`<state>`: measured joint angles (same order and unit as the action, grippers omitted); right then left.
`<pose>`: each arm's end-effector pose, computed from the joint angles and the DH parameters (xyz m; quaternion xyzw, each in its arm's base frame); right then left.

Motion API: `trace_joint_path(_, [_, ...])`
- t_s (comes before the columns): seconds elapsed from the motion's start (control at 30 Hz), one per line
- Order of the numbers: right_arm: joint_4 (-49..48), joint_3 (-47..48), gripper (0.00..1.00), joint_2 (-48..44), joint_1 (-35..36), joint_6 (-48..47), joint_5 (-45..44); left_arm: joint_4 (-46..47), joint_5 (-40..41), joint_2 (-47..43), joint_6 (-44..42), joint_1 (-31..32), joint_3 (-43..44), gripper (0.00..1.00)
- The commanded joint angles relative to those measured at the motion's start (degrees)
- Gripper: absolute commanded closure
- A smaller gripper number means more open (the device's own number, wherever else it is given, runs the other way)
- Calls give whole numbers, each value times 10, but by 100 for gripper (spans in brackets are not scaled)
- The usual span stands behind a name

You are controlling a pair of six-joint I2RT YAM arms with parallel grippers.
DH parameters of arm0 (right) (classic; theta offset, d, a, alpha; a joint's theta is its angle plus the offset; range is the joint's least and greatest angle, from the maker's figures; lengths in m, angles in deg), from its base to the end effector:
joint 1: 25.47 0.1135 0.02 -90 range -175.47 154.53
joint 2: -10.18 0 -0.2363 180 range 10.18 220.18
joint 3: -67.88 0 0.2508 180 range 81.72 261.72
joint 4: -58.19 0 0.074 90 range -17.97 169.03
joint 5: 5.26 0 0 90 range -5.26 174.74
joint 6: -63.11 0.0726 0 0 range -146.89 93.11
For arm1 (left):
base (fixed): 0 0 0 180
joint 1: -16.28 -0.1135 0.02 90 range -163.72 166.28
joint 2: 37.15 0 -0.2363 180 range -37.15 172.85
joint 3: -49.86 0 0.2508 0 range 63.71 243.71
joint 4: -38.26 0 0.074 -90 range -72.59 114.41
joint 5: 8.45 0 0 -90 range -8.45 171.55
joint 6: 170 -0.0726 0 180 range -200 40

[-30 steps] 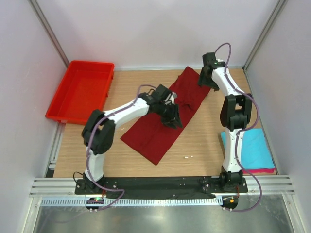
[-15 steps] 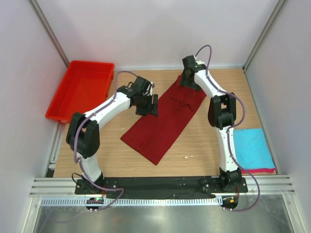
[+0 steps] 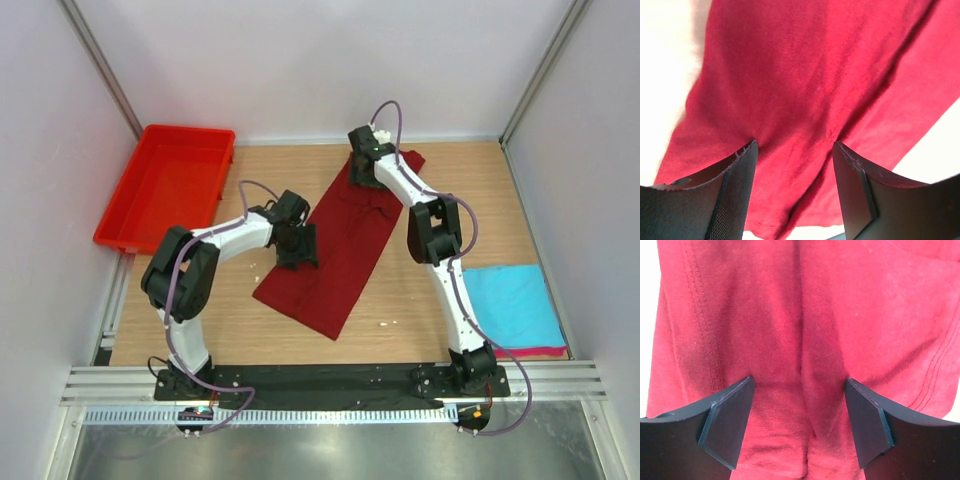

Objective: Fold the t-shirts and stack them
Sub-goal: Fold the tshirt

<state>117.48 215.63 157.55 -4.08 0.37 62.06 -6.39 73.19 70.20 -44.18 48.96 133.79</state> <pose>0.5154 0.1718 0.1218 0.1010 0.9407 -0.0644 0.3175 0.3100 -0.2114 0.1041 -0.0130 0.9791 -0.1659 0.1165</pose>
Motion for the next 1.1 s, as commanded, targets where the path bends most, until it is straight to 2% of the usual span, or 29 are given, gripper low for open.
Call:
trace_joint_path(0.0, [-17,31,20,47,27,-37,25,40,-59,15,93,31,-55,37])
trace_joint_path(0.1, [-33,30,20,50,37,-40,44,48,-61,17,143,71,-63,37])
trace_joint_path(0.23, [-45,29,20,55,53,-61,64,109,-69,8,224,116,-93,37])
trace_joint_path(0.37, [-44,29,20,49,67,-73,91,122,-37,-19,262,149,-101,38])
trace_joint_path(0.53, [-32,25,18,-4,67,-91,117,107,6,-88,255,141,-89,37])
trace_joint_path(0.7, [-7,25,14,-71,48,-94,140,31,13,-147,211,115,-30,37])
trace_joint_path(0.87, [17,22,12,-132,26,-100,162,-14,15,-203,193,75,-23,38])
trace_joint_path(0.97, [20,-10,18,-148,27,-100,171,-15,15,-249,199,53,-45,38])
trace_joint_path(1.0, [17,-21,23,-150,28,-100,171,-15,15,-260,200,48,-50,38])
trace_joint_path(1.07, [9,-50,26,-154,29,-99,178,-16,19,-286,202,38,-65,38])
